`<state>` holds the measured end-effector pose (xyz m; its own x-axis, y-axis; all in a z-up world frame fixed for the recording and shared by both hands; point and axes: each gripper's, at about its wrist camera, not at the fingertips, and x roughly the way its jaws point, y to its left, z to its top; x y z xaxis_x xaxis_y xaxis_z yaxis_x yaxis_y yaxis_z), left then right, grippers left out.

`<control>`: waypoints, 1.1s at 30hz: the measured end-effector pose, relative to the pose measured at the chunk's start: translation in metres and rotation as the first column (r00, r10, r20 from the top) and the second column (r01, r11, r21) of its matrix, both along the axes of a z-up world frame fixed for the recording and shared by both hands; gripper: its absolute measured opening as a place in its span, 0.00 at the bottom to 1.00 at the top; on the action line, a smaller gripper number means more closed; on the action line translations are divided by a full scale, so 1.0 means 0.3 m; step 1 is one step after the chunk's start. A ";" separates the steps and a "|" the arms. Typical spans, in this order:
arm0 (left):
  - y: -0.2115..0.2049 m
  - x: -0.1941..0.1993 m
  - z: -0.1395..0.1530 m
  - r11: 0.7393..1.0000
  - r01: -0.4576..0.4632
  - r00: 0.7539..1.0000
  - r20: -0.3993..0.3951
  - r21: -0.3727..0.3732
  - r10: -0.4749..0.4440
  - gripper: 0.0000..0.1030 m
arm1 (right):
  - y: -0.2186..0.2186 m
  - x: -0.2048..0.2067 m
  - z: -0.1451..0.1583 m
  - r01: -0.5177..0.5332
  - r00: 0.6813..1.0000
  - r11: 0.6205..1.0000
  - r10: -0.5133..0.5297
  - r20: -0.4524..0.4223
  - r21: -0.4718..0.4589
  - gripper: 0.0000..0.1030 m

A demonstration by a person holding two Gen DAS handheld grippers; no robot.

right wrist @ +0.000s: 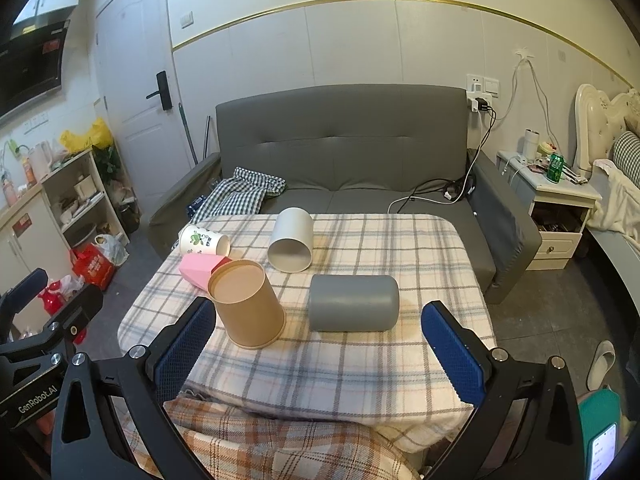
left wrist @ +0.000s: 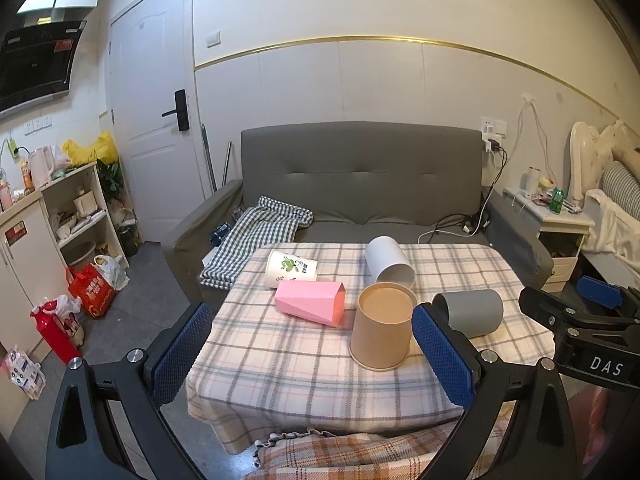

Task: Flip cup upside down

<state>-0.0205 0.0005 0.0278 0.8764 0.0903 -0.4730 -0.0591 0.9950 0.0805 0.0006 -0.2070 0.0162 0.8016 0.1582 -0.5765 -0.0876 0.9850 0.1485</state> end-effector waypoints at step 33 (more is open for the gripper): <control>-0.002 -0.003 -0.005 1.000 0.002 1.000 -0.007 -0.007 -0.002 1.00 | 0.004 -0.003 -0.023 0.000 1.000 1.000 0.000 -0.016 -0.001 1.00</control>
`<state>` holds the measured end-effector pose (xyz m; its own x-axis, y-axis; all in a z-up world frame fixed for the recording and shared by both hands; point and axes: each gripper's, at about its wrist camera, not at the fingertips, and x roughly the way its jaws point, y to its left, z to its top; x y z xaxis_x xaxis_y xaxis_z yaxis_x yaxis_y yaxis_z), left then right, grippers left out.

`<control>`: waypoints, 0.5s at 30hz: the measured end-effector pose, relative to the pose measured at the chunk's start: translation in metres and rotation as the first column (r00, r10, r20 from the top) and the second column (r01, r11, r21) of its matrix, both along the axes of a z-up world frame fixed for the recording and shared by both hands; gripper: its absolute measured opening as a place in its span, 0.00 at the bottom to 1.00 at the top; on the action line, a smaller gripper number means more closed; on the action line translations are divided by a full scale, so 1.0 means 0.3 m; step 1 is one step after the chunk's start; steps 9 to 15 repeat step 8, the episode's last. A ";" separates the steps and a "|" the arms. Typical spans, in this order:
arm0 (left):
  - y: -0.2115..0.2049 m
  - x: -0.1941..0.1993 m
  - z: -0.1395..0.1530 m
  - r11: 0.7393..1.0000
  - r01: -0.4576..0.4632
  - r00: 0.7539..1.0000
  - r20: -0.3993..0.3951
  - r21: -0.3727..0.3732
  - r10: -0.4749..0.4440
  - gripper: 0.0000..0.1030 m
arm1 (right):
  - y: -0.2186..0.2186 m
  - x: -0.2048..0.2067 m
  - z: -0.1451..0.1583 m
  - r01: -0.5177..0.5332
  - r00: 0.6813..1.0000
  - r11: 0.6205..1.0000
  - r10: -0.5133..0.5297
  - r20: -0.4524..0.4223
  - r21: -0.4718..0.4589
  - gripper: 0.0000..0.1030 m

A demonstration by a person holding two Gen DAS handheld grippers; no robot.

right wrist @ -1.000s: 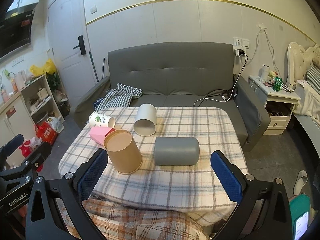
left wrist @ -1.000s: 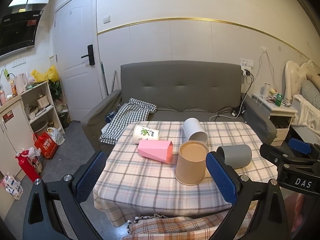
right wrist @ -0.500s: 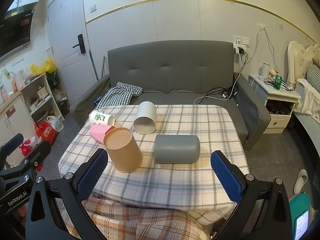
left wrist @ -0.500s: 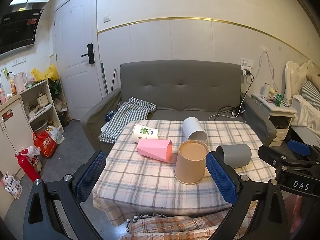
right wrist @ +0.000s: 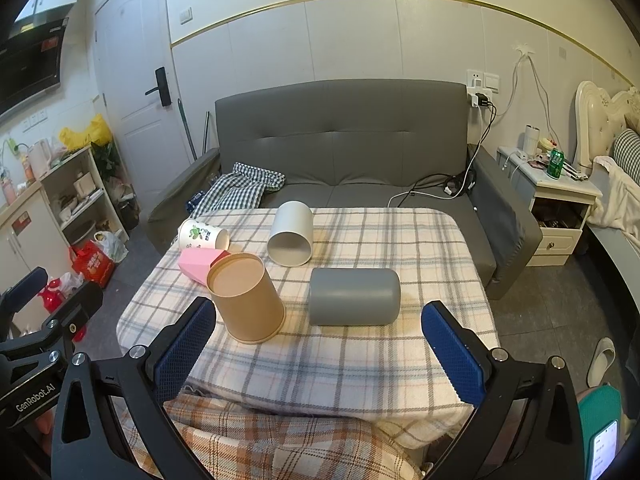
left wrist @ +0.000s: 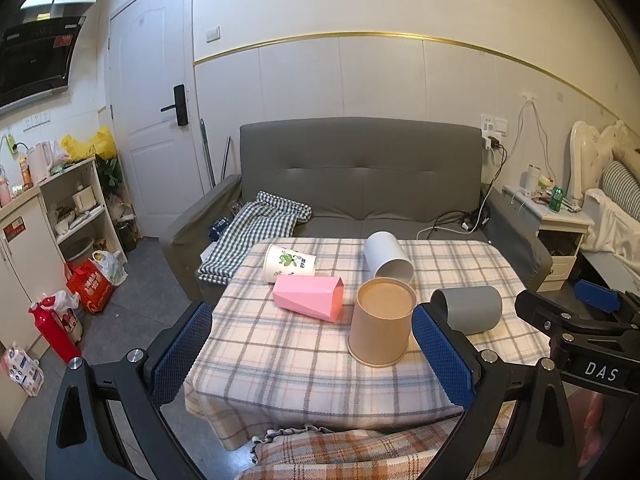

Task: Flip cup upside down

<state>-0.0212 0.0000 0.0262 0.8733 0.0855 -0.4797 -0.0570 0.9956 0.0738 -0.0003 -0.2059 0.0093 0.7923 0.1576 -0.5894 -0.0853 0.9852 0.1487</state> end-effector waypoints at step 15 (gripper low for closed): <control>-0.013 -0.010 -0.025 1.000 0.003 1.000 -0.009 -0.008 -0.003 1.00 | 0.004 -0.002 -0.010 0.000 1.000 1.000 0.000 -0.003 0.000 1.00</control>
